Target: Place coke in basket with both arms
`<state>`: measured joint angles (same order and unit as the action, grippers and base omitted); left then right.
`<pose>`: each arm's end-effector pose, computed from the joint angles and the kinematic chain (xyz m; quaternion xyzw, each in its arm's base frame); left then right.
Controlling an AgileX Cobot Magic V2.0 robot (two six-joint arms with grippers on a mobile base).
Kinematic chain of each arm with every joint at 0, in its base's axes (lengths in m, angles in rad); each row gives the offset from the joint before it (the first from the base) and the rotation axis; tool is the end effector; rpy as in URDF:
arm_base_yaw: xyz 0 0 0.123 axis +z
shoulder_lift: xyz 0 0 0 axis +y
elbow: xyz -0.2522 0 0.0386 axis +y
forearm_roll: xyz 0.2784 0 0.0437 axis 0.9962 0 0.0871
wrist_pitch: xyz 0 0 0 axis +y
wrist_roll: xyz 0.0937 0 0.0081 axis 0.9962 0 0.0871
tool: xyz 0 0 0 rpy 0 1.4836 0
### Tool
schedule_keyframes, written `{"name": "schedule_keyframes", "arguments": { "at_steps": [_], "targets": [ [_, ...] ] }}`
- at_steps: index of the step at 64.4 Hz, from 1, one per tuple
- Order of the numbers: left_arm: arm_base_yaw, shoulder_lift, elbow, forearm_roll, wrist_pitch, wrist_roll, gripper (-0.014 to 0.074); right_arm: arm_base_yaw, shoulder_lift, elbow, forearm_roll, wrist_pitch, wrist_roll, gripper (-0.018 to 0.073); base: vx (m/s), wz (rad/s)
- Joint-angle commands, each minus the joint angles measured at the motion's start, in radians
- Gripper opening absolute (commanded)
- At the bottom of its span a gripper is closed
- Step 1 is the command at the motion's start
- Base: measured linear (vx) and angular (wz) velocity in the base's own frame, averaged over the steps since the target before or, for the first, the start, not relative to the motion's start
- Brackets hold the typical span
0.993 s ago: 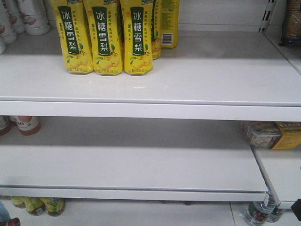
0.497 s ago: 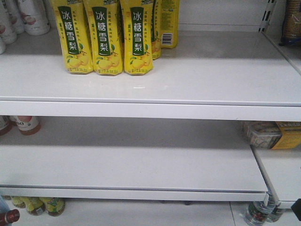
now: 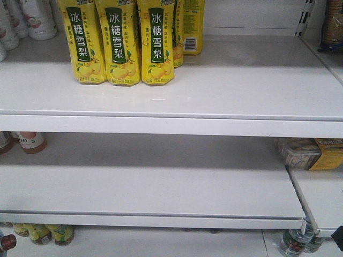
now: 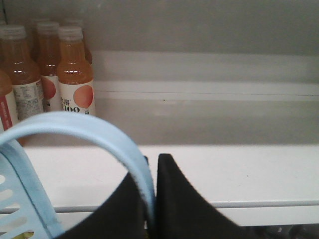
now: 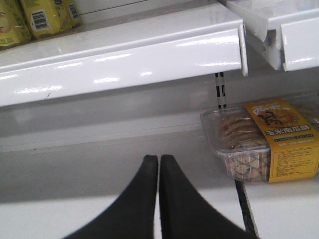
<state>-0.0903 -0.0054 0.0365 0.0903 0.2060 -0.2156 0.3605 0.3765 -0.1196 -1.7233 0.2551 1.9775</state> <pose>0.1199 -0.0091 0.1812 -0.0200 0.7575 -0.0639 0.6494 0.1490 0.0310 0.2114 0.0413 0.7491 0.1063 0.6526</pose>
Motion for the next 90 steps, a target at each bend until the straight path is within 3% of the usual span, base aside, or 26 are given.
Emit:
{"name": "schedule_keyframes", "arguments": {
  "at_steps": [1, 17, 29, 90],
  "targets": [
    [-0.001, -0.023, 0.003, 0.038, -0.174, 0.05, -0.0006, -0.003, 0.003, -0.026, -0.071, 0.021, -0.008, -0.0004, 0.0, 0.0],
    [-0.001, -0.023, 0.003, 0.038, -0.199, 0.05, -0.0006, -0.003, 0.003, -0.026, -0.071, 0.021, -0.008, -0.0004, 0.0, 0.0],
    [-0.001, -0.023, 0.003, 0.038, -0.293, 0.05, -0.0006, -0.003, 0.003, -0.026, -0.071, 0.021, -0.008, -0.0004, 0.0, 0.0],
    [-0.001, -0.021, 0.002, 0.038, -0.284, 0.049, -0.0006, -0.003, 0.003, -0.026, -0.071, 0.021, -0.008, -0.0004, 0.0, 0.0]
  ]
}}
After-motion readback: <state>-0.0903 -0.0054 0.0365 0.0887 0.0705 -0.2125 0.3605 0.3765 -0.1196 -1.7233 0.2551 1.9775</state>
